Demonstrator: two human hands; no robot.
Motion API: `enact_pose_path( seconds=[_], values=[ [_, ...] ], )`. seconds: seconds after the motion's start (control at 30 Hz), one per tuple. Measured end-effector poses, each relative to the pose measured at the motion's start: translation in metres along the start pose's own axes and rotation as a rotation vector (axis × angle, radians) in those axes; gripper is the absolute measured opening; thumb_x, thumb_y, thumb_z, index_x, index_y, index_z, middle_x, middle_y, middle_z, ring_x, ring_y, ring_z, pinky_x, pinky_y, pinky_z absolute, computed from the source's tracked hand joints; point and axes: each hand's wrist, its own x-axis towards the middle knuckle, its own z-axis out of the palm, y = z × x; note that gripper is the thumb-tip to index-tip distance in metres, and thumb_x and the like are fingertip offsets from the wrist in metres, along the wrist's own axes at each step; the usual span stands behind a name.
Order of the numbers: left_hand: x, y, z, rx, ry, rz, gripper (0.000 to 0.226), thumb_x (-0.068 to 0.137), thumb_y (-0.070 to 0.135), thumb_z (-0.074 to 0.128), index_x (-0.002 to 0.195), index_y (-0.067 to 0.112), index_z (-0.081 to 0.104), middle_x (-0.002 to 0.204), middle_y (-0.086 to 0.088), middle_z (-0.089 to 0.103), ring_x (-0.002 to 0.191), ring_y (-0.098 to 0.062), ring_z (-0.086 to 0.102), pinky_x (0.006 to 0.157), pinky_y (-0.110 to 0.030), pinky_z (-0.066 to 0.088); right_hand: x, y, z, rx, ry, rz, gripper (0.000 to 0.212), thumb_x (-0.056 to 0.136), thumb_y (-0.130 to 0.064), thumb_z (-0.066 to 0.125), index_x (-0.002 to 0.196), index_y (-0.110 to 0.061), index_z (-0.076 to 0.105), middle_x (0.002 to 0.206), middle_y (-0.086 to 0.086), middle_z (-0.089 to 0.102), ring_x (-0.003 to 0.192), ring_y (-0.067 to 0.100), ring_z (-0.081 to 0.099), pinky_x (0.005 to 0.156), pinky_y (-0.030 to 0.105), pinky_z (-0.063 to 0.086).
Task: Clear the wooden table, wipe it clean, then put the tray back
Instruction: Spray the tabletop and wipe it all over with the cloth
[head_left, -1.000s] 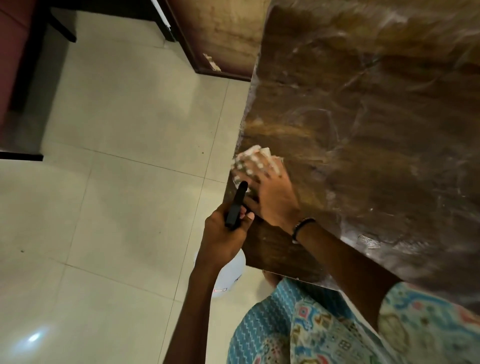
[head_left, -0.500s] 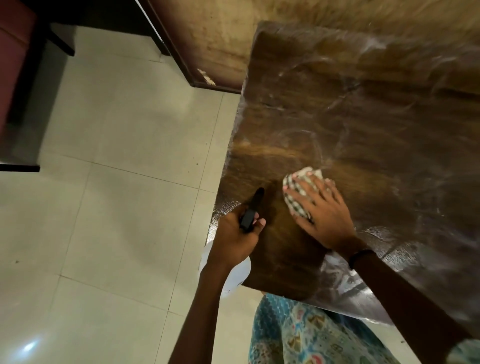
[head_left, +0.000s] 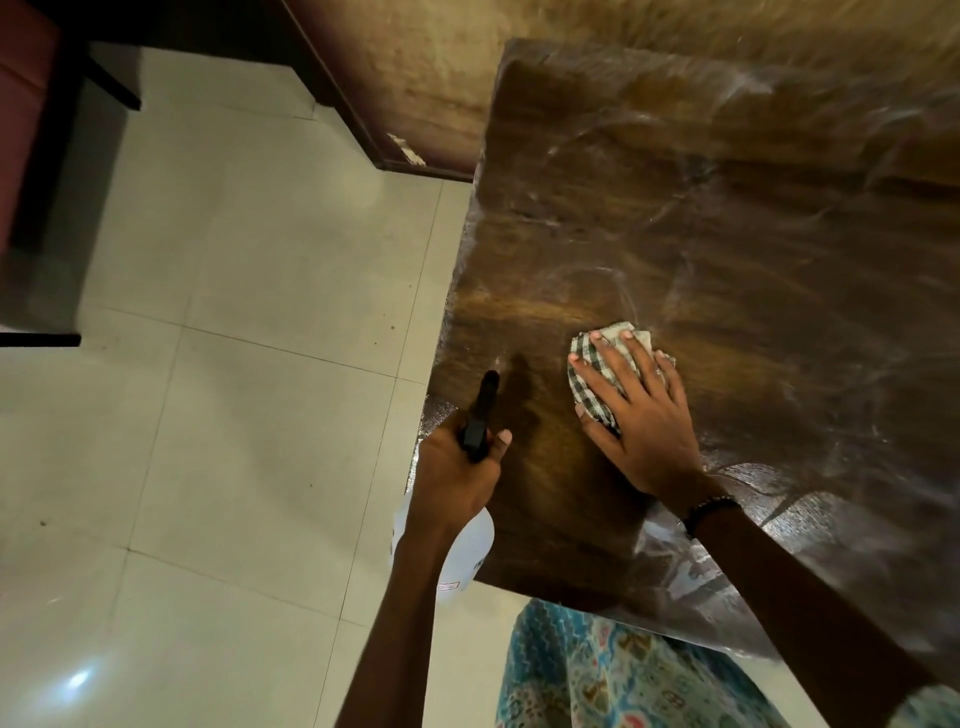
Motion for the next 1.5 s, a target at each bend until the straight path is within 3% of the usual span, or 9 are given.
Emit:
enact_pose_path(
  seconds=[0.43, 0.6, 0.77, 0.93, 1.1, 1.17, 1.27, 1.37, 1.5],
  values=[
    [0.01, 0.006, -0.016, -0.067, 0.005, -0.025, 0.016, 0.085, 0.028, 0.065, 0.09, 0.013, 0.06, 0.089, -0.002, 0.062, 0.085, -0.017, 0.054, 0.082, -0.027, 0.038, 0.068, -0.048, 0.0, 0.061, 0.05, 0.057, 0.06, 0.092, -0.047, 0.046, 0.148, -0.031, 0.029, 0.158, 0.001, 0.025, 0.146, 0.028, 0.017, 0.115, 0.048, 0.003],
    [0.01, 0.002, -0.023, -0.083, 0.022, 0.039, 0.023, 0.082, 0.031, 0.068, 0.096, 0.013, 0.063, 0.088, 0.001, 0.065, 0.083, -0.013, 0.058, 0.066, -0.012, 0.04, 0.099, -0.101, 0.012, -0.023, -0.015, -0.235, 0.058, 0.093, -0.042, 0.038, 0.149, -0.032, 0.027, 0.159, 0.0, 0.023, 0.148, 0.029, 0.011, 0.119, 0.05, 0.001],
    [0.008, 0.006, -0.027, -0.06, -0.015, 0.055, 0.034, 0.084, 0.031, 0.066, 0.113, 0.014, 0.06, 0.099, 0.002, 0.064, 0.094, -0.017, 0.059, 0.079, -0.017, 0.043, 0.036, -0.067, 0.015, -0.072, -0.089, -0.457, 0.054, 0.09, -0.049, 0.044, 0.141, -0.03, 0.044, 0.152, 0.003, 0.038, 0.146, 0.027, 0.018, 0.119, 0.047, 0.006],
    [0.01, 0.008, -0.03, -0.1, -0.019, 0.051, 0.02, 0.083, 0.03, 0.066, 0.095, 0.016, 0.062, 0.091, 0.002, 0.065, 0.085, -0.011, 0.06, 0.07, -0.01, 0.038, 0.03, -0.001, -0.006, -0.058, -0.045, -0.218, 0.06, 0.092, -0.051, 0.037, 0.148, -0.035, 0.025, 0.157, -0.002, 0.024, 0.146, 0.025, 0.017, 0.118, 0.047, 0.011],
    [0.017, 0.012, -0.031, -0.086, -0.042, 0.066, 0.022, 0.083, 0.033, 0.066, 0.097, 0.017, 0.062, 0.086, 0.008, 0.063, 0.08, -0.006, 0.058, 0.067, -0.01, 0.038, 0.094, -0.043, -0.005, 0.011, 0.027, 0.075, 0.06, 0.091, -0.05, 0.034, 0.149, -0.035, 0.026, 0.158, 0.0, 0.023, 0.147, 0.028, 0.015, 0.117, 0.055, 0.012],
    [0.021, 0.014, -0.031, -0.065, -0.037, 0.079, 0.026, 0.083, 0.034, 0.067, 0.1, 0.015, 0.063, 0.088, 0.005, 0.065, 0.083, -0.01, 0.059, 0.069, -0.013, 0.04, 0.109, -0.071, 0.0, 0.016, 0.008, 0.003, 0.059, 0.091, -0.049, 0.031, 0.148, -0.034, 0.028, 0.158, 0.002, 0.023, 0.147, 0.031, 0.015, 0.116, 0.058, 0.013],
    [0.025, 0.02, -0.033, -0.026, -0.06, 0.105, 0.036, 0.082, 0.035, 0.067, 0.11, 0.012, 0.061, 0.099, -0.002, 0.066, 0.095, -0.02, 0.06, 0.083, -0.022, 0.043, 0.099, -0.094, 0.012, 0.014, -0.017, -0.198, 0.052, 0.092, -0.041, 0.045, 0.143, -0.029, 0.042, 0.156, 0.004, 0.03, 0.147, 0.031, 0.015, 0.119, 0.053, 0.009],
    [0.028, 0.026, -0.036, 0.017, -0.101, 0.125, 0.027, 0.084, 0.033, 0.066, 0.106, 0.018, 0.058, 0.094, 0.006, 0.061, 0.086, -0.013, 0.056, 0.071, -0.015, 0.041, 0.053, -0.078, 0.016, -0.028, -0.034, -0.345, 0.047, 0.09, -0.046, 0.046, 0.133, -0.028, 0.054, 0.148, 0.004, 0.043, 0.145, 0.029, 0.023, 0.118, 0.051, 0.014],
    [0.036, 0.033, -0.039, 0.021, -0.1, 0.124, 0.019, 0.084, 0.028, 0.067, 0.097, 0.016, 0.064, 0.092, 0.0, 0.066, 0.086, -0.014, 0.059, 0.067, -0.01, 0.039, 0.015, -0.021, 0.004, -0.054, -0.018, -0.262, 0.059, 0.087, -0.049, 0.045, 0.144, -0.035, 0.036, 0.152, 0.001, 0.036, 0.143, 0.028, 0.025, 0.116, 0.049, 0.016]
  ],
)
